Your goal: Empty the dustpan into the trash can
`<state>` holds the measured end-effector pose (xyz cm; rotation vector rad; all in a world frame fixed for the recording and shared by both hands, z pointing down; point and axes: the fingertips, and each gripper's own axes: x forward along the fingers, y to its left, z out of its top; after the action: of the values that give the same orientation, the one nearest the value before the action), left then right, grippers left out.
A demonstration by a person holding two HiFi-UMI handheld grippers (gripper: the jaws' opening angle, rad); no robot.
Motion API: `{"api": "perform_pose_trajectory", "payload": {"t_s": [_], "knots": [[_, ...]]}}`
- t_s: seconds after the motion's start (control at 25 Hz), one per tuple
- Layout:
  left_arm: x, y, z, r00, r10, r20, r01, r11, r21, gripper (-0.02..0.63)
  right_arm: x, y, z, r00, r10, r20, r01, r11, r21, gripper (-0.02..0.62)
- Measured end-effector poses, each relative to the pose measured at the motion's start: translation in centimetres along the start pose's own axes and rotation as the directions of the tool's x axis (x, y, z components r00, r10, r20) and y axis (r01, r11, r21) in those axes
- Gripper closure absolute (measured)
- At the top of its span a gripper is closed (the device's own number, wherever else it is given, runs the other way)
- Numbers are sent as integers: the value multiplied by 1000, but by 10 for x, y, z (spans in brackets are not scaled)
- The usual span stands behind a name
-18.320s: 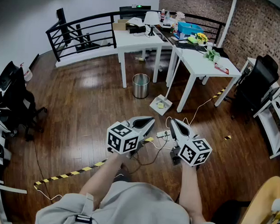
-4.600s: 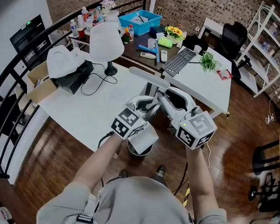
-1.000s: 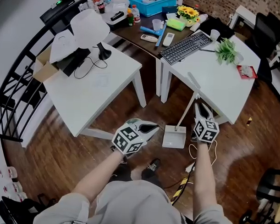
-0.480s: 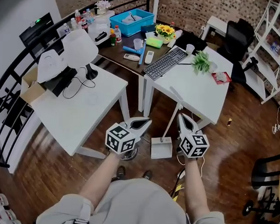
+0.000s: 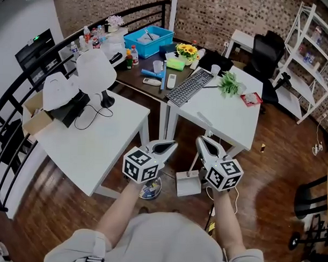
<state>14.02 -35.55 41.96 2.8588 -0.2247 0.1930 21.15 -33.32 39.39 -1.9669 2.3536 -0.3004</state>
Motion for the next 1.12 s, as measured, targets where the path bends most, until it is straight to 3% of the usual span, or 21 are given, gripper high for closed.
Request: {"api": "perform_pose_trajectory", "payload": {"t_s": [0.48, 1.12], "knots": [[-16, 0, 26, 999, -21, 47, 20, 1000, 22, 600, 0, 21, 23, 999, 9, 31, -9, 1000, -12, 591], [-24, -7, 23, 999, -30, 40, 29, 999, 19, 600, -2, 32, 21, 999, 33, 25, -33, 999, -11, 591]]}}
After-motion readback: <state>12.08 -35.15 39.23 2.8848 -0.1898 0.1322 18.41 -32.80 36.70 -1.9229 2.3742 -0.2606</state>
